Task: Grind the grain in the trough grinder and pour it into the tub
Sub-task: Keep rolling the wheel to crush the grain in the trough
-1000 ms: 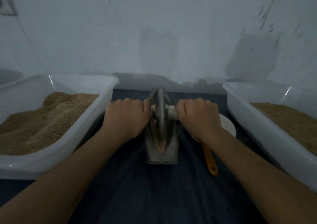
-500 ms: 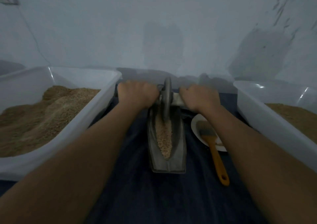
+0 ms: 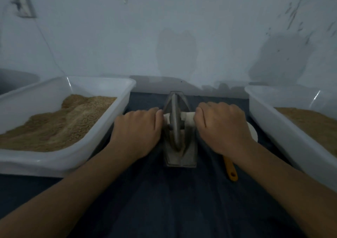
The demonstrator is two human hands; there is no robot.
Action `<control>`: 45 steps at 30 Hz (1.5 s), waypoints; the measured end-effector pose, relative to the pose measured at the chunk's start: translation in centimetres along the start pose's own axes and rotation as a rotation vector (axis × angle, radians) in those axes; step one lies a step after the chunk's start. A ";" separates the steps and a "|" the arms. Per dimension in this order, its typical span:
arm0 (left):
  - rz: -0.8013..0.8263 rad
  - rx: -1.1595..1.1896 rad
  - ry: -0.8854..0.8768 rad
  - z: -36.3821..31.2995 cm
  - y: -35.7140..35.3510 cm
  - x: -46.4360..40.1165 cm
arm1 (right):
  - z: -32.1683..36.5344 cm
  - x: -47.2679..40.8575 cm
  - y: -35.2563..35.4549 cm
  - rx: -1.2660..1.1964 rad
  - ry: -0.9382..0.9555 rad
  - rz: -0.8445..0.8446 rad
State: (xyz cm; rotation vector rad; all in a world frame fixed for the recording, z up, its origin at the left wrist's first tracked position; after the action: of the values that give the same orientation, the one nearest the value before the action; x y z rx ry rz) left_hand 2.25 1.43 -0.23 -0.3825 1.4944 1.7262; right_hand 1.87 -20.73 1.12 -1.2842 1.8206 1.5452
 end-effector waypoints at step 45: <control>0.195 -0.022 0.187 1.8 -9.6 -11.5 | -4.7 -7.7 -12.3 -0.089 -0.299 0.395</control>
State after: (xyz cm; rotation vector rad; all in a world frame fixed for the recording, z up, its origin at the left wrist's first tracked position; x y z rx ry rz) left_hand 16.97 -1.37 1.48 -0.4315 1.6949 1.9036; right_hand 17.04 -21.62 2.08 -0.7005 1.8980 1.9225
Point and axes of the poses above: each hand's wrist, its own x-axis away from the middle knuckle, its own y-axis out of the back of the hand, z = x × y, the point moved 1 cm from there along -x, towards the middle knuckle, and after that the axes turned 12 degrees about -z, right-handed, at the moved point
